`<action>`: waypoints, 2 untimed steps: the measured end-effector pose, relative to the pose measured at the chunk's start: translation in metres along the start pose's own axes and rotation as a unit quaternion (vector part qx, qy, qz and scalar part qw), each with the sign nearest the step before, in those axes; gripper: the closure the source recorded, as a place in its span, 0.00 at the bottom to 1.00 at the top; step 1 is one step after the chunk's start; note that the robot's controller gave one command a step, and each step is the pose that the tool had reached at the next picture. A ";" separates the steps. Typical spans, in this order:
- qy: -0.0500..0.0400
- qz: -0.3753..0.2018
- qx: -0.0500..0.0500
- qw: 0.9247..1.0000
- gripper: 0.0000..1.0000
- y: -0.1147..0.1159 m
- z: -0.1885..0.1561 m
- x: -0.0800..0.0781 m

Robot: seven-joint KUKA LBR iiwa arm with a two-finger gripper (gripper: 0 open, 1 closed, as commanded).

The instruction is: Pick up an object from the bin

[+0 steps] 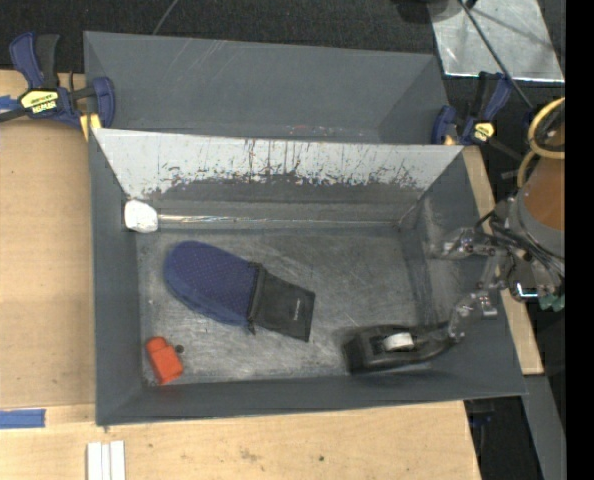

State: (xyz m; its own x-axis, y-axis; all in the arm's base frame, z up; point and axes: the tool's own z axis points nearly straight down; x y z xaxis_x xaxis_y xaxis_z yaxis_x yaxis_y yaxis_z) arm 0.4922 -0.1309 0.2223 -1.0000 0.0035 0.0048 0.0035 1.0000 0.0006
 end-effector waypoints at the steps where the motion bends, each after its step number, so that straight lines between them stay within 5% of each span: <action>1: -0.001 -0.181 0.000 0.983 0.00 -0.011 0.139 0.000; 2: 0.008 -0.181 0.001 0.983 1.00 -0.015 0.138 0.004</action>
Offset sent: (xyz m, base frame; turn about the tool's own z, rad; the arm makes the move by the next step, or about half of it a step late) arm -0.0010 -0.0113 -0.1389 -0.3653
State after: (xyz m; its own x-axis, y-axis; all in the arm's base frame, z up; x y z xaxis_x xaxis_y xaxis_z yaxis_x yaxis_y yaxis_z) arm 0.4871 -0.1461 0.0846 -0.9353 -0.3533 0.0198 -0.3533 0.9355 0.0034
